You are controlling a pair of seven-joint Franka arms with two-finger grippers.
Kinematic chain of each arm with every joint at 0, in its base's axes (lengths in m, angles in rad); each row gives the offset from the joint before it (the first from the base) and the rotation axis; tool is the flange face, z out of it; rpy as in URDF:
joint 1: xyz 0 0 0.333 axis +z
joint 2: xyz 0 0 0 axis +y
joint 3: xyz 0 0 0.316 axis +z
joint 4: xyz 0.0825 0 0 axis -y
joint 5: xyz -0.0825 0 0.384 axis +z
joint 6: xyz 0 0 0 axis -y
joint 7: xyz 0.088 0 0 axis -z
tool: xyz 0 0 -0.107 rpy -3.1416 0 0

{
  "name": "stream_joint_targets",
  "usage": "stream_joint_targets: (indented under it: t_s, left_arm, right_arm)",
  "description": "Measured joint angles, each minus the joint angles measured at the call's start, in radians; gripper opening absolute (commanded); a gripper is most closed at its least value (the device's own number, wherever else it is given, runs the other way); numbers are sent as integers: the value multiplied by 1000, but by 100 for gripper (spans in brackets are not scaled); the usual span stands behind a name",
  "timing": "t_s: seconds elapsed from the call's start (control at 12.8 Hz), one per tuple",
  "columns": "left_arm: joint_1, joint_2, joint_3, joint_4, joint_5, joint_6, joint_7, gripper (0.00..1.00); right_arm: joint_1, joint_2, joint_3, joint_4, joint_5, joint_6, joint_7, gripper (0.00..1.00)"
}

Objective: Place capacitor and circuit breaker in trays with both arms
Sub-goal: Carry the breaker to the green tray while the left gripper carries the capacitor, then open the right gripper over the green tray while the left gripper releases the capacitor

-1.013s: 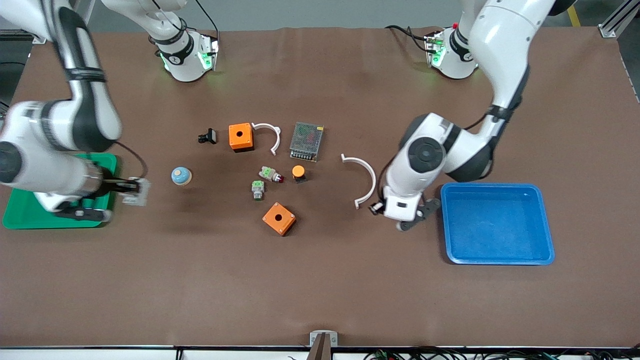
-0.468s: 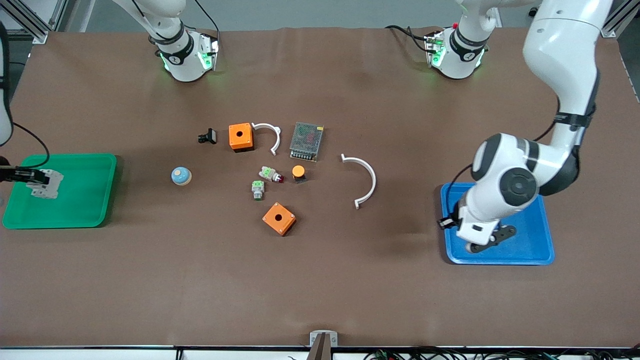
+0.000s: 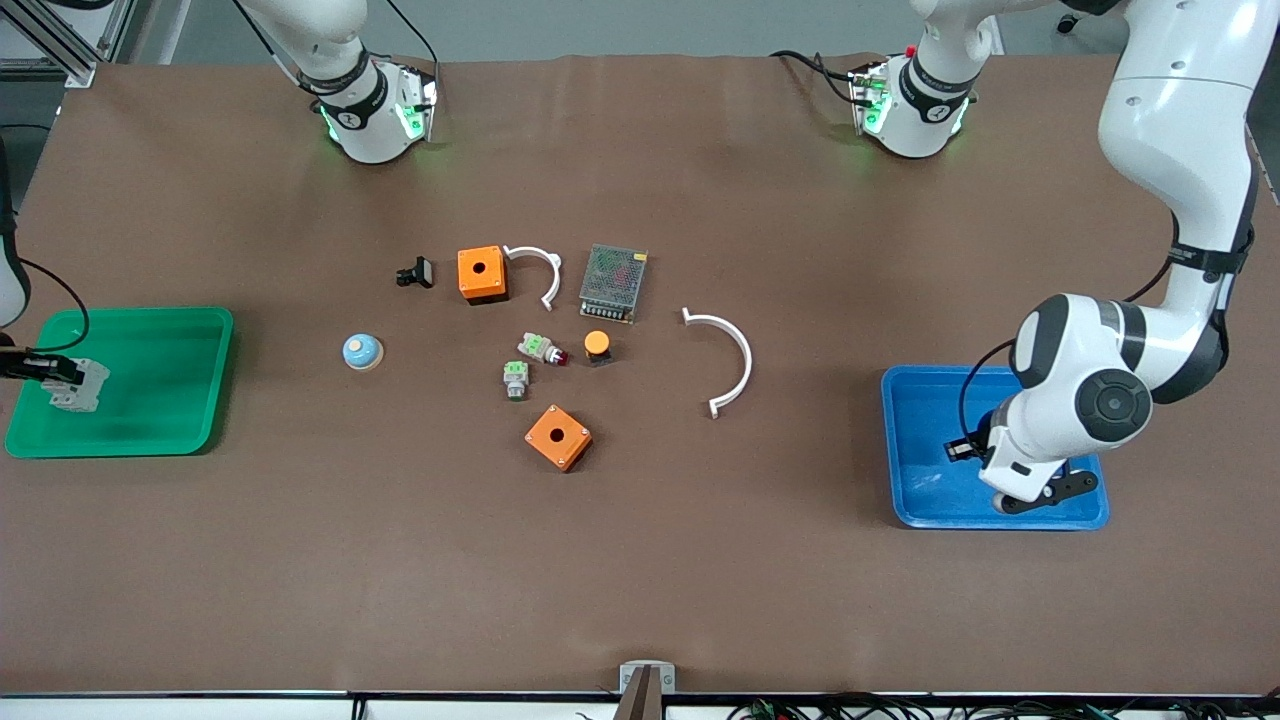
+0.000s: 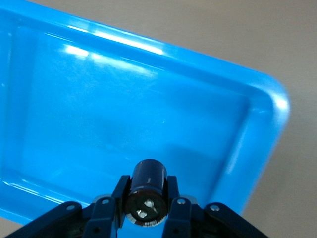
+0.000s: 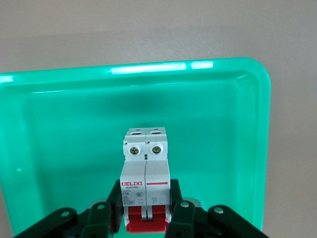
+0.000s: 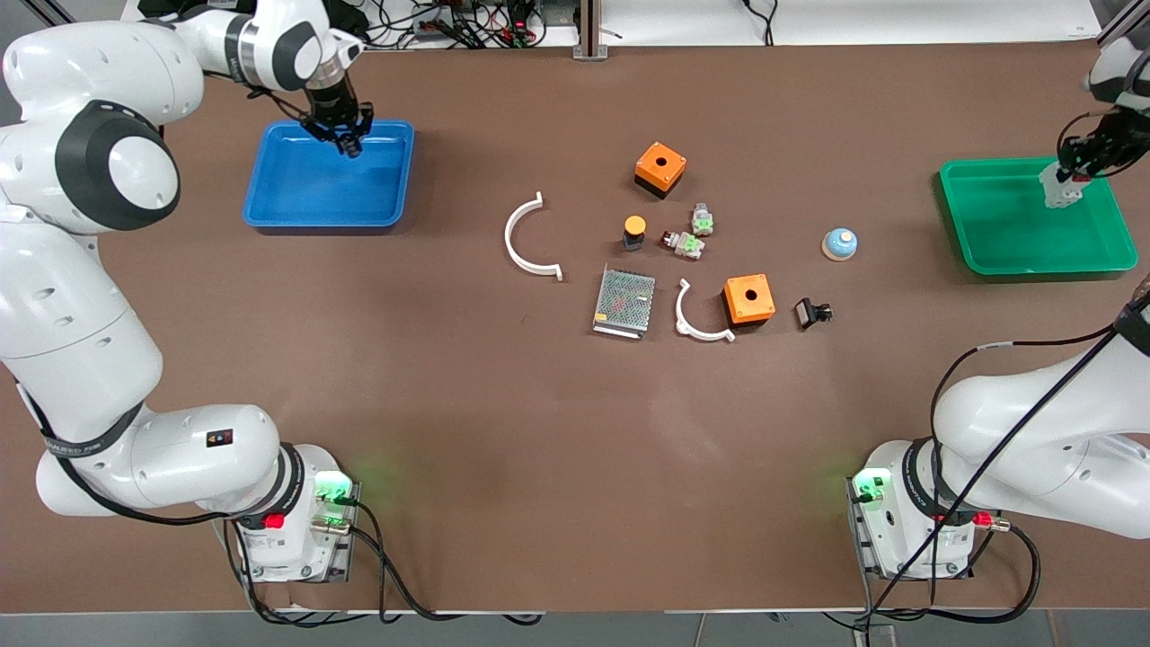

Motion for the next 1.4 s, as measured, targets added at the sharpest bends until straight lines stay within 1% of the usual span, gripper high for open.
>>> stream_joint_targets:
  t_s: [0.23, 0.31, 0.47, 0.55, 0.62, 0.7, 0.78, 0.86, 0.94, 1.25, 1.32, 1.4]
  left_arm:
    - [40, 31, -1, 0, 4, 2, 32, 2]
    - [47, 38, -1, 0, 4, 2, 40, 4]
    - [62, 50, -1, 0, 4, 2, 55, 9]
    - [67, 55, -1, 0, 4, 3, 60, 14]
    - [70, 59, -1, 0, 4, 5, 61, 18]
    - [71, 60, -1, 0, 4, 6, 61, 23]
    - [72, 62, -1, 0, 4, 6, 61, 41]
    - [72, 63, -1, 0, 4, 6, 61, 77]
    - [72, 65, -1, 0, 4, 7, 61, 99]
    - [73, 62, -8, 10, 4, 16, 61, 100]
    - [73, 56, -14, 17, 4, 17, 61, 100]
    - [74, 40, -24, 25, 1, 16, 60, 100]
  right_arm:
    - [-6, 44, 2, 5, 0, 22, -5, 18]
    - [-8, 57, 2, 5, 0, 30, -11, 19]
    - [-12, 79, 3, 5, 0, 52, -27, 19]
    - [-13, 82, 3, 8, 0, 53, -32, 19]
    - [-14, 82, 3, 9, 0, 53, -34, 25]
    - [-15, 82, 3, 9, 0, 53, -35, 43]
    - [-15, 82, 3, 10, 0, 53, -35, 84]
    - [-15, 82, 3, 10, 0, 54, -36, 100]
    - [-15, 83, 3, 10, 0, 54, -36, 100]
    - [-14, 76, 15, 35, 0, 52, -39, 100]
    - [-10, 58, 19, 47, 0, 35, -39, 99]
    - [-3, 25, 24, 61, 0, -12, -39, 99]
